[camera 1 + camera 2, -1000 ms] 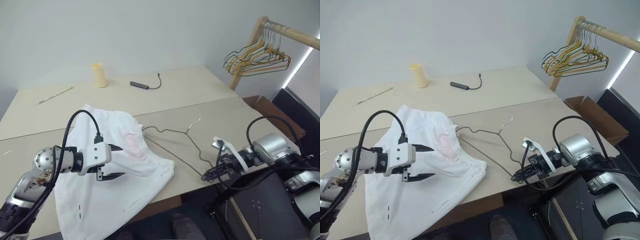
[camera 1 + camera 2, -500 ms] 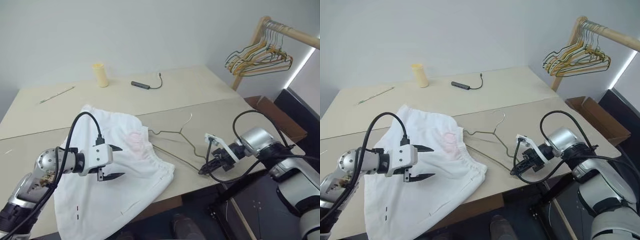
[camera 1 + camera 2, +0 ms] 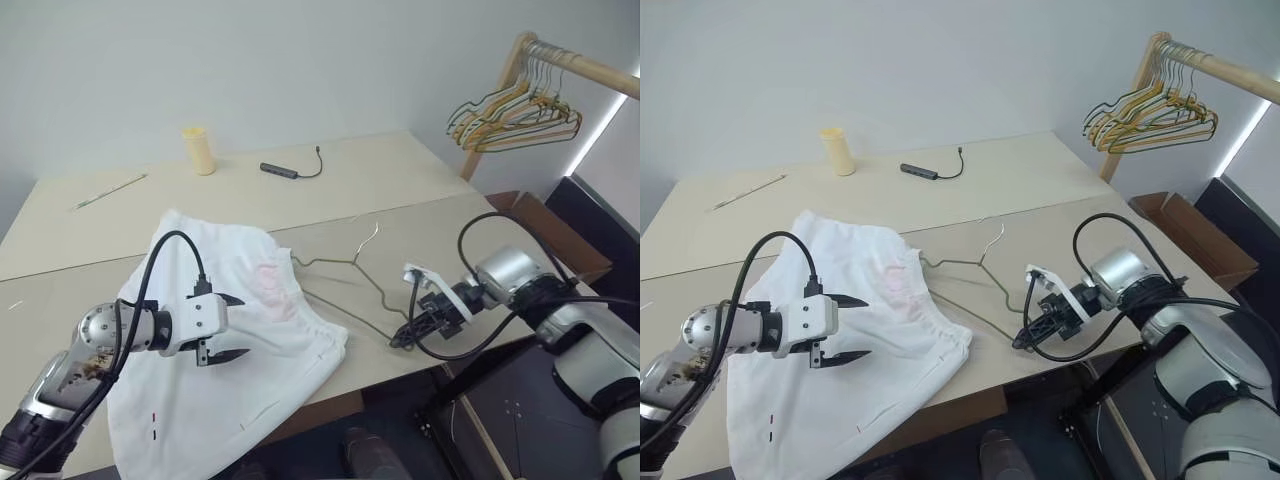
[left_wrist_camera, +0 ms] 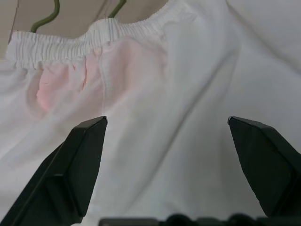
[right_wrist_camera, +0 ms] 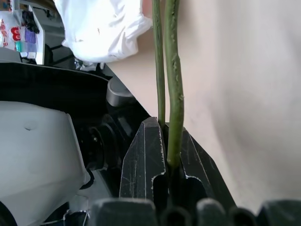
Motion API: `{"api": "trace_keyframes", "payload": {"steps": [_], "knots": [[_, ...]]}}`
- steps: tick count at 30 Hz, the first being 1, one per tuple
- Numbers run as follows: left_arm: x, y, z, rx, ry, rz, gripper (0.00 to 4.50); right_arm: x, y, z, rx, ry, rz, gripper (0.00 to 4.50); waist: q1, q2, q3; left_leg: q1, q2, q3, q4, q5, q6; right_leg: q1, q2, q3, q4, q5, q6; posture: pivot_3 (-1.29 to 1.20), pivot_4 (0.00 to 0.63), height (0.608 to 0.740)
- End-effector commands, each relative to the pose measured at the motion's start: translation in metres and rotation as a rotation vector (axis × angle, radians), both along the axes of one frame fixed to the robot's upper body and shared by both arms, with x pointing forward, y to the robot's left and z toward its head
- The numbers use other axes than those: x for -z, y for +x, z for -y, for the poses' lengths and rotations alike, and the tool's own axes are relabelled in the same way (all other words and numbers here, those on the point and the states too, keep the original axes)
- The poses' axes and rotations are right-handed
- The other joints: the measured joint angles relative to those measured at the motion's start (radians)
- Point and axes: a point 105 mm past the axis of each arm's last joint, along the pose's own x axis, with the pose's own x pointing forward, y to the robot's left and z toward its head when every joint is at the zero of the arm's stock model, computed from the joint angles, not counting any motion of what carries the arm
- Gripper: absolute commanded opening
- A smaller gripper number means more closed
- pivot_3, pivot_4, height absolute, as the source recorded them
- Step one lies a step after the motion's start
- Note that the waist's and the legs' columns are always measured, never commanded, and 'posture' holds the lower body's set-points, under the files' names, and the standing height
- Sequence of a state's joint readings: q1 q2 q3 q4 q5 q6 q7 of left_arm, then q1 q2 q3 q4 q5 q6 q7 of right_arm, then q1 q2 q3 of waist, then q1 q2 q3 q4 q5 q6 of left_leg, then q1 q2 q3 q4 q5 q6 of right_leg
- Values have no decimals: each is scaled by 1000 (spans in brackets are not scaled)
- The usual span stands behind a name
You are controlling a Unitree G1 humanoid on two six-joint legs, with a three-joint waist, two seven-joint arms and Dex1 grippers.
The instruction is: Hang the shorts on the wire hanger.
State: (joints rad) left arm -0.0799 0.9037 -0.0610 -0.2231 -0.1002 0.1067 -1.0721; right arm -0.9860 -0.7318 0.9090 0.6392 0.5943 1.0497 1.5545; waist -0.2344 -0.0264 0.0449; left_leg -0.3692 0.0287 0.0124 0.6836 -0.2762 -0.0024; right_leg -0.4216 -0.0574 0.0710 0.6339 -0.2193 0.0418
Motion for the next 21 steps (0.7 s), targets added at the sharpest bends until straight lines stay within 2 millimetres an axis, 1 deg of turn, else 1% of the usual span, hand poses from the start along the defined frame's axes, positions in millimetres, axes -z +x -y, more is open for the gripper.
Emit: {"api": "trace_keyframes", "payload": {"steps": [1, 3, 5, 9, 11, 14, 16, 21], "knots": [[-12, 4, 5, 24, 2, 61, 4479, -15, 10, -9, -67, 27, 63, 0, 0, 0, 0, 0, 0, 0, 0, 0, 0, 0, 0, 0, 0, 0, 0, -144, 0, 740], [-12, 5, 4, 22, 5, 66, 4479, -17, 17, -14, -52, 31, 79, 0, 0, 0, 0, 0, 0, 0, 1, 0, 0, 0, 0, 0, 1, 0, 0, -141, 0, 740], [-12, 6, 3, 17, 10, 69, 4479, -20, 27, -17, 0, 38, 82, 0, 1, 0, 0, 0, 0, 0, 1, 0, 0, 0, 0, 0, 3, 0, 0, -138, 0, 740], [-10, 6, 4, 14, 13, 71, 4479, -23, 38, -20, 71, 55, 83, 0, 1, 0, 0, 0, -1, -1, 4, 0, 0, -1, -1, 0, 7, 0, 0, -135, 0, 740], [-9, 6, 4, 15, 13, 69, 4479, -23, 39, -20, 76, 58, 82, 0, 4, 0, 0, 0, -1, -2, 4, 0, 0, 0, -1, -1, 7, 0, 0, -134, 0, 740], [-8, 5, 5, 16, 11, 66, 4479, -21, 32, -22, 27, 63, 81, 0, 3, 0, 0, -1, -1, -2, 5, 0, 0, -1, -2, -1, 8, 0, 0, -135, 0, 740], [-8, 5, 6, 16, 11, 66, 4479, -20, 32, -24, 24, 65, 74, 0, 3, 0, 0, -1, -1, -3, 5, 0, 0, -1, -2, -1, 8, 0, 0, -134, 0, 740], [-8, 6, 7, 19, 9, 69, 4479, -25, 41, -33, 79, 92, 70, 0, -3, 0, 0, 0, -1, -3, 7, 0, 0, 0, -1, -1, 10, 0, 0, -135, 0, 740]]}}
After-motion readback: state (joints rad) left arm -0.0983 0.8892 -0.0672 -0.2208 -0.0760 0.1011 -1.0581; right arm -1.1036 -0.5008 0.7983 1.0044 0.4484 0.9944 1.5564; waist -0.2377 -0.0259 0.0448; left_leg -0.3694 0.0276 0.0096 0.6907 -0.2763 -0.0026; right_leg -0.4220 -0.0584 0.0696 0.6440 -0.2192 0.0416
